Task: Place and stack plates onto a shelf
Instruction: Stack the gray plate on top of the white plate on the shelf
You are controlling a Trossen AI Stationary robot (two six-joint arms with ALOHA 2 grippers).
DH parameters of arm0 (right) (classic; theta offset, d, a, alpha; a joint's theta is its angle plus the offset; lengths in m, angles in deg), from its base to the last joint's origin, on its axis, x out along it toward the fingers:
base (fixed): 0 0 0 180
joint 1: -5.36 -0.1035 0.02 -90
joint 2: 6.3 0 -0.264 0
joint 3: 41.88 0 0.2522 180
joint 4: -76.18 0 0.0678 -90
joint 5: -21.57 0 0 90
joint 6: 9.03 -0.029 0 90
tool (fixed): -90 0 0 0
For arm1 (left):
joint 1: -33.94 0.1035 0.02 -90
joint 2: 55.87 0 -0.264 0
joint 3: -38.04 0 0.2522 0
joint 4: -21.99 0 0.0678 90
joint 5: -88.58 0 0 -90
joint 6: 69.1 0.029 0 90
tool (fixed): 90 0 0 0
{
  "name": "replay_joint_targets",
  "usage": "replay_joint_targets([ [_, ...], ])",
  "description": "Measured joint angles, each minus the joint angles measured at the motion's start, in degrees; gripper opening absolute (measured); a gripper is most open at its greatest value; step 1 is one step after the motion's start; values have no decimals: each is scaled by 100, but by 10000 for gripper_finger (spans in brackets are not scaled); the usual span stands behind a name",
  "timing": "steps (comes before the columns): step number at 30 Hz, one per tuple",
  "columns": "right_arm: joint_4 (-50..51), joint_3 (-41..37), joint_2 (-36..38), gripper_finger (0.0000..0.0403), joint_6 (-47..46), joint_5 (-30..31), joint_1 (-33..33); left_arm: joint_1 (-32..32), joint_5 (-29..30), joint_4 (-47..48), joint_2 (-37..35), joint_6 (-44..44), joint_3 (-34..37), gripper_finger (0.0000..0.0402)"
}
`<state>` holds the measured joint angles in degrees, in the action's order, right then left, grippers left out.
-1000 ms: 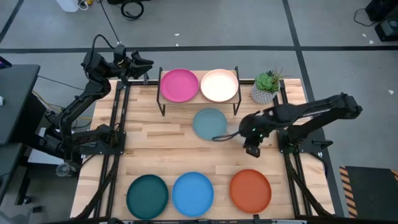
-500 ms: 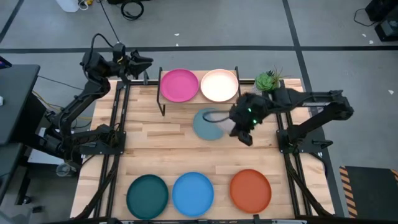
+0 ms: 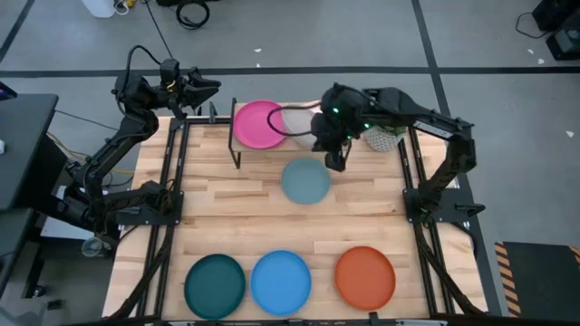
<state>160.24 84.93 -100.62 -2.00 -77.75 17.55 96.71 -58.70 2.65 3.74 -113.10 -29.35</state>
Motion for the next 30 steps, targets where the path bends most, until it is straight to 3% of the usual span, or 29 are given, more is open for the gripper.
replay_joint_targets([
  [10, 50, 315, -463, 26, 996, 28, 492, 0, -832, 10, 0, -810, 0, 142],
  [17, 584, 297, -853, 26, 1492, 670, 969, 2, -856, 42, 0, -795, 0, 142],
  [22, 1155, 297, -1116, 26, 1704, 712, 1206, 2, -860, 100, 0, -790, 0, 142],
  [30, 1184, 274, -1154, 27, 1845, 678, 1276, 2, -856, 345, 0, -727, 0, 142],
])
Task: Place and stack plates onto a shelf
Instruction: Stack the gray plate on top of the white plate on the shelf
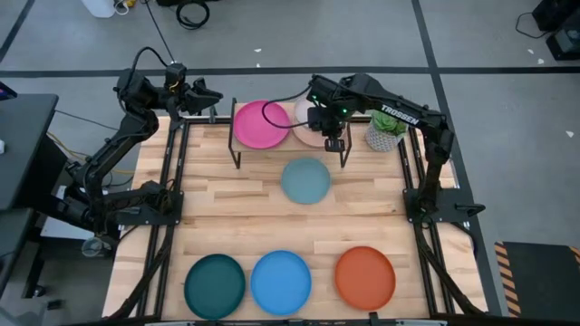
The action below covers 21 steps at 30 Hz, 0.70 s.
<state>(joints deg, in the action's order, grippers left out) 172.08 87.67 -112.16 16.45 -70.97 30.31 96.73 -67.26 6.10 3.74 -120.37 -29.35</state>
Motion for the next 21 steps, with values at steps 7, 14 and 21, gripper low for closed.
replay_joint_targets([
  [7, -8, -3, 0, 27, 135, -20, -41, 0, -1, -29, -1, -9, 0, 142],
  [14, 366, 220, 11, 27, 433, 579, -375, -4, -180, -393, -68, -151, 0, 142],
  [21, 221, -47, -2, 27, 640, 925, -173, -54, 449, -6, -51, -57, -22, 142],
])
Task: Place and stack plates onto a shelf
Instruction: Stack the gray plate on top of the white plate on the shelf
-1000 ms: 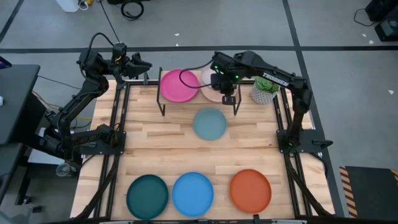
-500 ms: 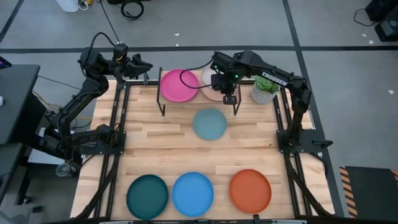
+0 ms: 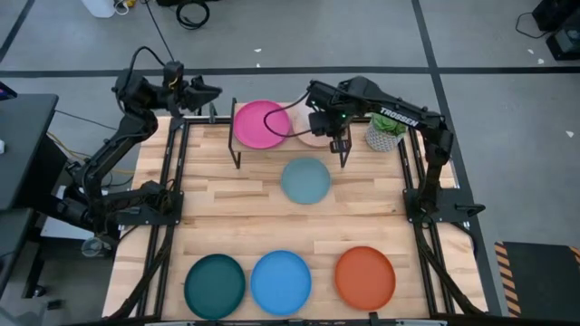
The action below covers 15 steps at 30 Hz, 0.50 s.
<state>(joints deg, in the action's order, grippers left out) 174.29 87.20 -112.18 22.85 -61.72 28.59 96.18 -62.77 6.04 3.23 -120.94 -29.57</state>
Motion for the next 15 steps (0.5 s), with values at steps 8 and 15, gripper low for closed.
replay_joint_targets([
  [8, -344, -485, 11, 27, 16, 74, 129, -141, 727, 2355, -4, 1610, -862, 142],
  [15, -727, -926, 6, 36, -11, 160, 165, -608, 3358, 6143, 12, 4035, -1832, 142],
])
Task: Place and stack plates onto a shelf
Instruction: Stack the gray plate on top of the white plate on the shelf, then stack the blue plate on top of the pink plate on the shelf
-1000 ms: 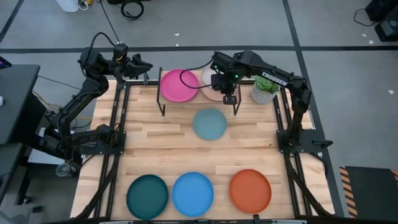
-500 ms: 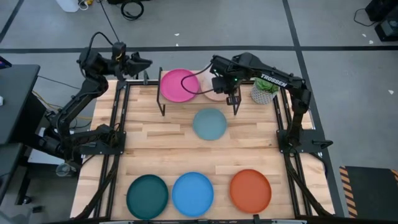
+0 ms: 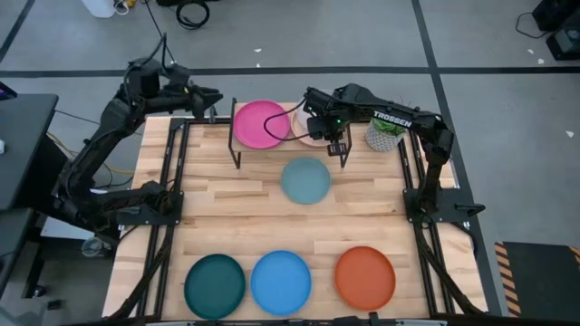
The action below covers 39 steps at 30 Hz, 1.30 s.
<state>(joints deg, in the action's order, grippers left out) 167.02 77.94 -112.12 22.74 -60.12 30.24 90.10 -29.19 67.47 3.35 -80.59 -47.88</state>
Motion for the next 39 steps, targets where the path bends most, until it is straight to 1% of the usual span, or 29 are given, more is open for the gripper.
replay_joint_targets([
  [1, -102, -28, 2, 39, -42, -21, 10, -55, 323, 346, 2, 205, -70, 142],
  [3, -241, -53, 0, 45, -72, -71, 33, -141, 666, 877, 2, 333, -114, 142],
  [8, -411, -55, 2, 68, -145, -87, 51, -302, 674, 2145, 7, 137, -112, 142],
  [11, -411, -55, 2, 80, -161, -87, 51, -564, 744, 2637, 48, 163, -111, 142],
  [14, -410, -55, 2, 89, -162, -126, 39, -854, 759, 2792, 61, 220, -111, 142],
  [19, -345, -55, 2, 91, -205, -612, -116, -1330, 854, 2821, 79, 311, -111, 142],
  [21, -327, -55, 2, 92, -205, -683, -202, -1462, 873, 2816, 79, 246, -111, 142],
  [26, -350, -54, 30, 93, -337, -747, -333, -1899, 836, 2903, 112, -134, -111, 142],
  [29, -328, 73, 37, 97, -572, -1047, -335, -2259, 831, 2985, 339, -654, -111, 142],
  [31, -330, 181, 42, 102, -666, -1178, -316, -2417, 726, 3174, 501, -782, -189, 142],
  [34, -286, 349, 42, 115, -779, -1248, -293, -2646, 599, 3632, 864, -546, -630, 142],
  [36, -286, 485, 48, 126, -825, -1248, -290, -2758, 626, 4073, 1202, -145, -954, 142],
  [39, -190, 773, 50, 139, -829, -1249, -302, -2871, 645, 4377, 1599, 445, -1344, 142],
])
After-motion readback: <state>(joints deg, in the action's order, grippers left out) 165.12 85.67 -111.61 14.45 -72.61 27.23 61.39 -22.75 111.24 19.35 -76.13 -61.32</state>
